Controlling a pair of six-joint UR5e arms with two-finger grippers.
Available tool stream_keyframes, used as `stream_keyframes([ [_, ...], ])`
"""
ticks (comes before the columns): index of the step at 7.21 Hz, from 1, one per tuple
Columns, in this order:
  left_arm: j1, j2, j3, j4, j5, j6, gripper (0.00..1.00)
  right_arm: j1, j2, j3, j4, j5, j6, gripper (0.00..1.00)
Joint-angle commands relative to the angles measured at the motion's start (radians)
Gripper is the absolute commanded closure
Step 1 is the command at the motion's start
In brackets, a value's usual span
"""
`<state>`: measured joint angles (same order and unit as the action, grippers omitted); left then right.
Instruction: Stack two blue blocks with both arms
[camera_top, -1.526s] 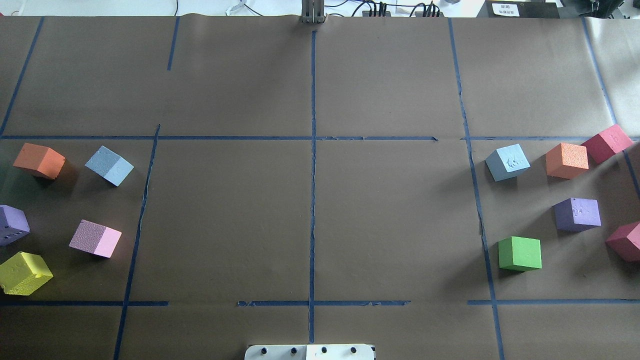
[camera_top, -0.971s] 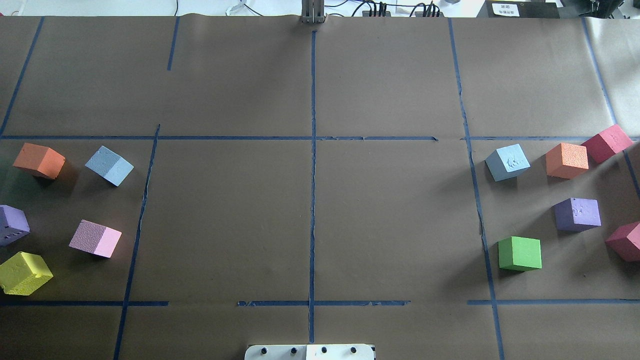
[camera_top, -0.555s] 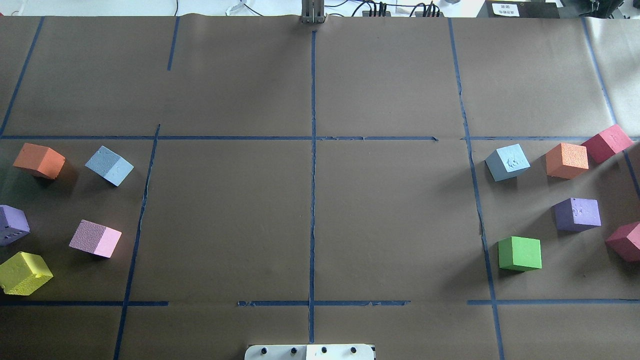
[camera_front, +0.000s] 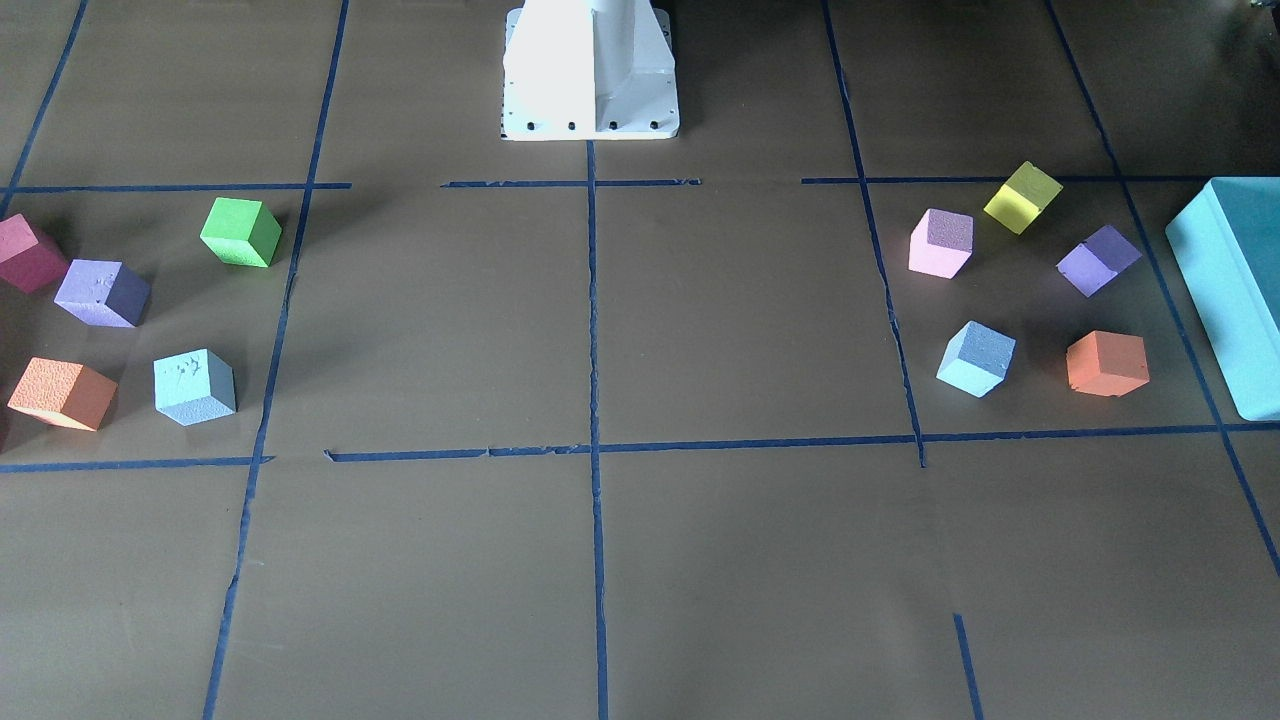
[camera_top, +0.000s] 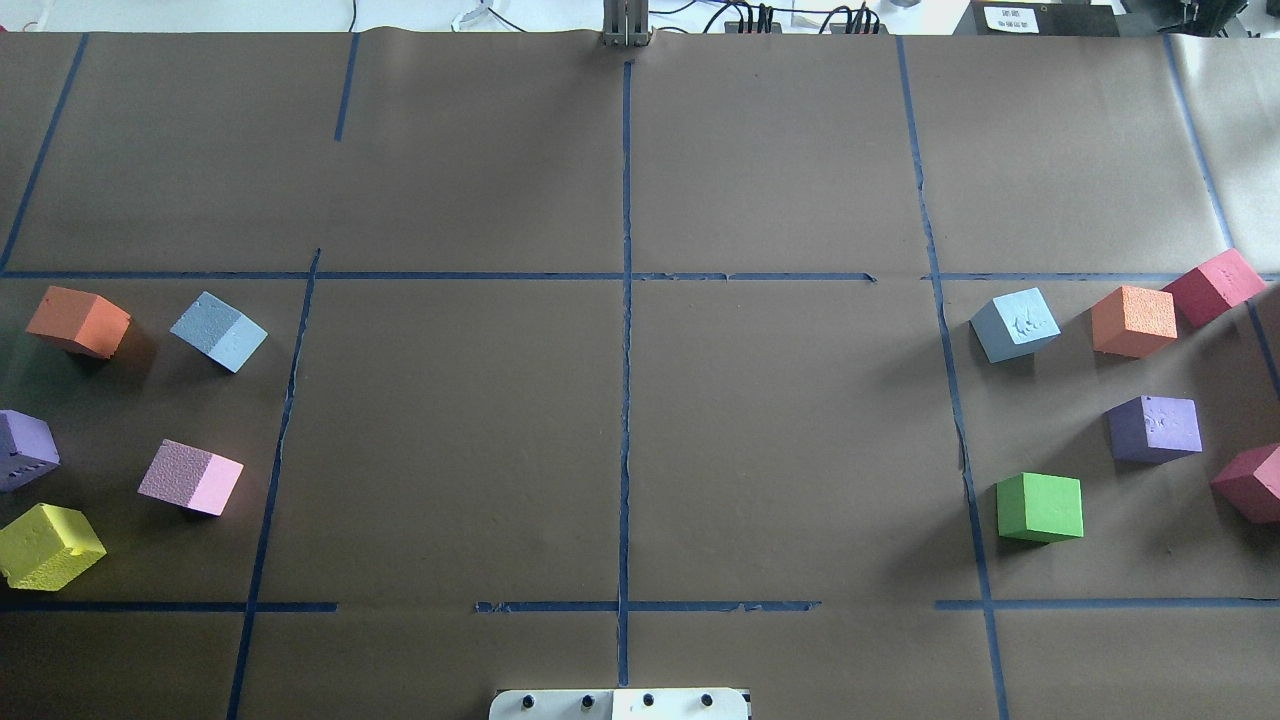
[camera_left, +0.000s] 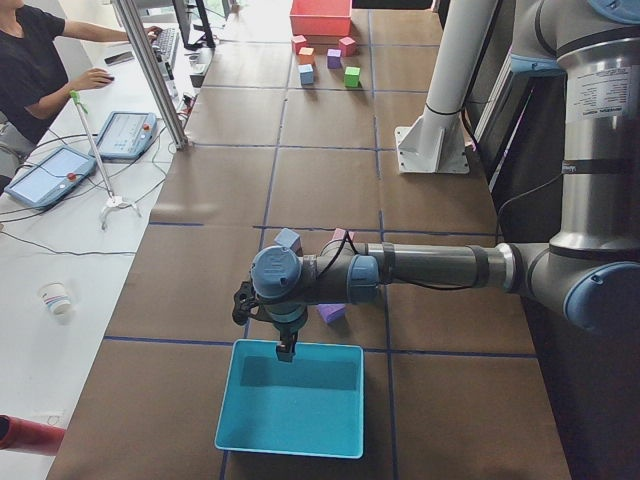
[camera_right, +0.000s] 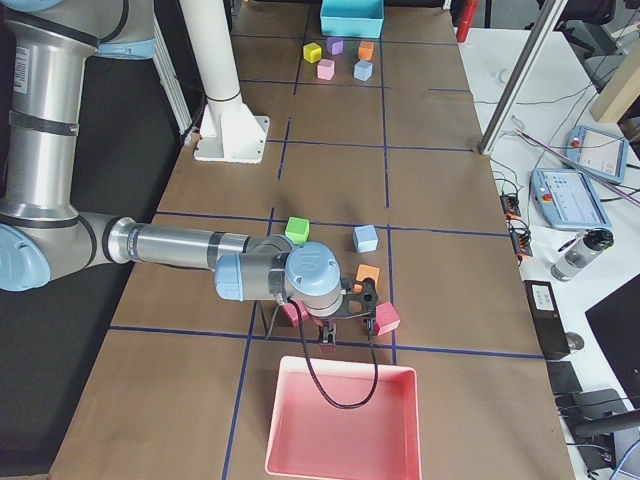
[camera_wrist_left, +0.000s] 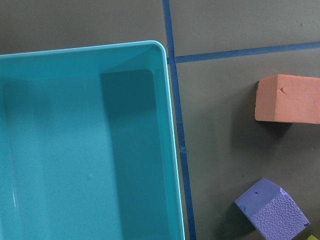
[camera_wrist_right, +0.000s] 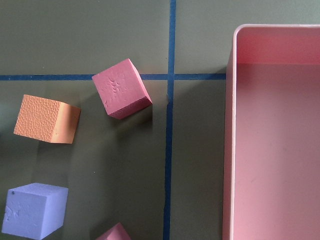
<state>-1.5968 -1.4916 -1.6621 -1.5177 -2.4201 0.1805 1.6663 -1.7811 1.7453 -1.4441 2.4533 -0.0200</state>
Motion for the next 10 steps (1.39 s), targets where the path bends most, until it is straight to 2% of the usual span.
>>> stream_keyframes([
  [1,0.011,-0.002,-0.002,-0.041,-0.005,-0.003,0.00,-0.003,0.003,0.009,0.051,0.010,0.011,0.00],
  [3,0.017,-0.015,-0.002,-0.048,-0.008,-0.004,0.00,-0.063,0.041,0.091,0.048,0.012,0.015,0.00],
  [5,0.059,-0.027,-0.037,-0.050,-0.005,-0.098,0.00,-0.181,0.104,0.097,0.044,-0.006,0.044,0.00],
  [6,0.083,-0.029,-0.042,-0.050,-0.005,-0.125,0.00,-0.236,0.115,0.095,0.044,-0.048,0.114,0.01],
  [8,0.098,-0.027,-0.042,-0.050,-0.007,-0.136,0.00,-0.365,0.198,0.098,0.057,-0.071,0.399,0.01],
  [10,0.098,-0.033,-0.042,-0.052,-0.007,-0.147,0.00,-0.523,0.311,0.097,0.062,-0.167,0.606,0.00],
])
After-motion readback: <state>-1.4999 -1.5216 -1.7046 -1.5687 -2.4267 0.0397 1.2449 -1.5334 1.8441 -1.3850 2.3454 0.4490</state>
